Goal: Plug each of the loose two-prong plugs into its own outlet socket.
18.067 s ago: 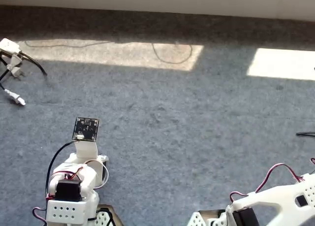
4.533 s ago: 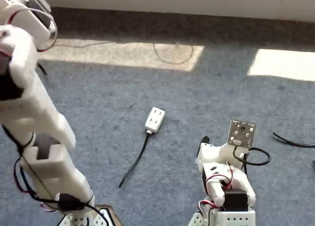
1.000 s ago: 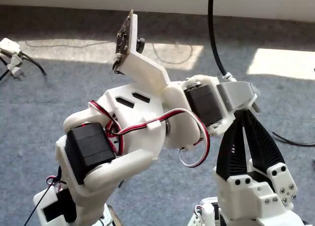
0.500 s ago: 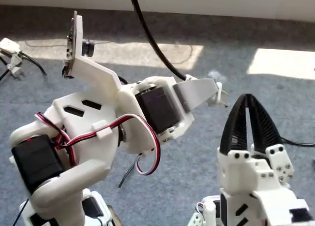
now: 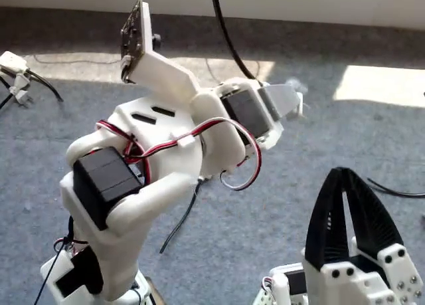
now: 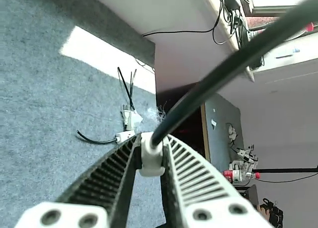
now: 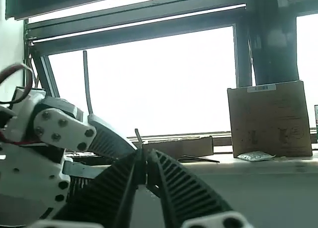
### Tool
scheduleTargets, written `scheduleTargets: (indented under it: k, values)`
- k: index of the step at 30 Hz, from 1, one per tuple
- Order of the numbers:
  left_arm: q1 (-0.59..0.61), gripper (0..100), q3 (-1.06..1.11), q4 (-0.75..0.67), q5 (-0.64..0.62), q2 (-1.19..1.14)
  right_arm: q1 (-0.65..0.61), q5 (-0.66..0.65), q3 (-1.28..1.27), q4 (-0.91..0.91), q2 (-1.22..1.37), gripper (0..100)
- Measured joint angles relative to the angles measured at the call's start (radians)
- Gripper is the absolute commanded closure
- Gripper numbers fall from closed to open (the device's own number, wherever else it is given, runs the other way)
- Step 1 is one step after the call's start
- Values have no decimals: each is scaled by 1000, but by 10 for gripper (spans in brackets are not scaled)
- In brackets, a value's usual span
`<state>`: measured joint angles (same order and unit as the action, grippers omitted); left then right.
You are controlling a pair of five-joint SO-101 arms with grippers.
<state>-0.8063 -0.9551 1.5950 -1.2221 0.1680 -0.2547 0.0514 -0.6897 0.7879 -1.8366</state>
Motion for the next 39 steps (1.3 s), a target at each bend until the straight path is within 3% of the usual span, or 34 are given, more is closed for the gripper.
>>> scheduleTargets:
  k: [6, 11, 15, 21, 26, 34, 39]
  values:
    - [-46, 993, 0, -23, -2, -3, -77, 0, -61, 28, 0, 969]
    - [-117, 993, 0, -23, 2, 0, -84, 0, -255, -124, 0, 969]
    - [-127, 993, 3, -17, 0, 43, -64, 0, -342, -230, 5, 969]
    - [-132, 993, 12, 106, 0, 80, 11, -2, -354, -284, 9, 969]
    - [-132, 993, 91, 83, 0, 91, 21, -2, -353, -190, 6, 969]
    - [-49, 993, 146, -110, -2, 87, 112, -40, -302, -58, 2, 969]
    - [-2, 993, 150, -180, -2, 87, 81, -41, -272, 43, 2, 969]
